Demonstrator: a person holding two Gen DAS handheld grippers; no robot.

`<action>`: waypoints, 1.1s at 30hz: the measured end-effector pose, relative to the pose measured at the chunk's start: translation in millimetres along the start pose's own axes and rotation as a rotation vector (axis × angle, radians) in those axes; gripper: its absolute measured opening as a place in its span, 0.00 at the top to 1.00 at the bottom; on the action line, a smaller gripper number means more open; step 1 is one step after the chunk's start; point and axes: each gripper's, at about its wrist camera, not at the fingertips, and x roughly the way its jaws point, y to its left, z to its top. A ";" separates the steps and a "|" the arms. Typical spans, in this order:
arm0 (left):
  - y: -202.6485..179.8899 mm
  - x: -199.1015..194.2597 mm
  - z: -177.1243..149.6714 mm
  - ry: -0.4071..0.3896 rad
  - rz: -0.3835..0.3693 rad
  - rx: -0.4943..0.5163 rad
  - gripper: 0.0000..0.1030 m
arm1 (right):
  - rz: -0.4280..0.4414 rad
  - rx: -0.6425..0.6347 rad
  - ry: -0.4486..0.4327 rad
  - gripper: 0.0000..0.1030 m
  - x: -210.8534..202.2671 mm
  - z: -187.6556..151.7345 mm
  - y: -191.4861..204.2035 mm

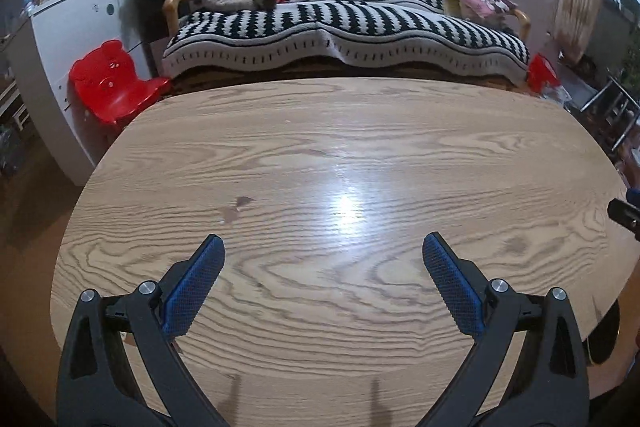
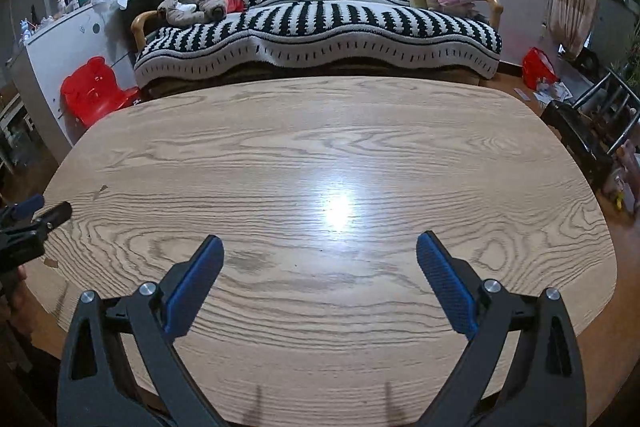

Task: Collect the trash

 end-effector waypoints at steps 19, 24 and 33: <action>-10.1 1.7 -3.4 0.002 0.002 0.018 0.07 | -0.012 0.002 0.017 0.09 0.5 -11.5 -13.4; -10.5 2.9 -4.0 0.010 -0.002 0.013 0.07 | -0.013 0.009 0.017 0.09 -1.9 -13.0 -17.3; -14.0 3.2 -5.2 0.015 -0.005 0.019 0.07 | -0.021 0.016 0.020 0.09 -3.7 -14.3 -21.9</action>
